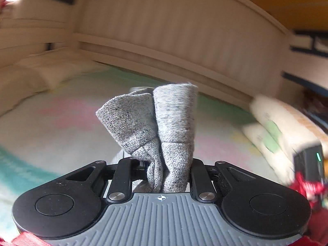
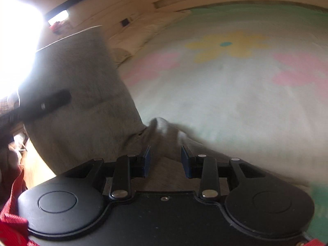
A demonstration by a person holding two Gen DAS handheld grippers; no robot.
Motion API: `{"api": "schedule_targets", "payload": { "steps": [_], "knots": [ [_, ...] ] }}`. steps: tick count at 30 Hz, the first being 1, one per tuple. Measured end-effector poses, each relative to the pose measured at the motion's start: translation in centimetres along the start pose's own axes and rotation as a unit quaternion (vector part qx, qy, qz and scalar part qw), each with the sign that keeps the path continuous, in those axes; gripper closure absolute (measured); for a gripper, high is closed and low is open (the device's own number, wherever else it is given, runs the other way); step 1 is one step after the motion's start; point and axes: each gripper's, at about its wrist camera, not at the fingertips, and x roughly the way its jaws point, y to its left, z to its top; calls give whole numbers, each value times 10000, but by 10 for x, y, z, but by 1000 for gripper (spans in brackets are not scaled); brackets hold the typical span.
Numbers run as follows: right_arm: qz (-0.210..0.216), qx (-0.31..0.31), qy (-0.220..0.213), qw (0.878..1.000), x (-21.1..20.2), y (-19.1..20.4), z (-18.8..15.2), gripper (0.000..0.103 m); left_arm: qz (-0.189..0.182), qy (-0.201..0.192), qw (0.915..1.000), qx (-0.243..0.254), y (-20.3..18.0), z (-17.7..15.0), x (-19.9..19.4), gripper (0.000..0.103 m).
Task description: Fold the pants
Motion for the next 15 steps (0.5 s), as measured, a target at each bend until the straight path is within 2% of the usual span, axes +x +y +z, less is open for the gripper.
{"api": "schedule_targets", "payload": {
  "steps": [4,9,13,15],
  "knots": [
    [-104,269,136,9995,-22,-23,-6,58,-489,448,9973,326,-47,-26,29,86],
    [-630,318,223,9973,-37,-47,-21,58,-884,1013,9865,939,-101,-63,67,84],
    [-1030,527,486,9921,-34,-68,-41,58,-964,1443,9734,1497,-134,-86,92,75],
    [-1184,599,618,9892,-31,-77,-51,58,-1125,1633,9664,1635,-143,-93,99,65]
  ]
}}
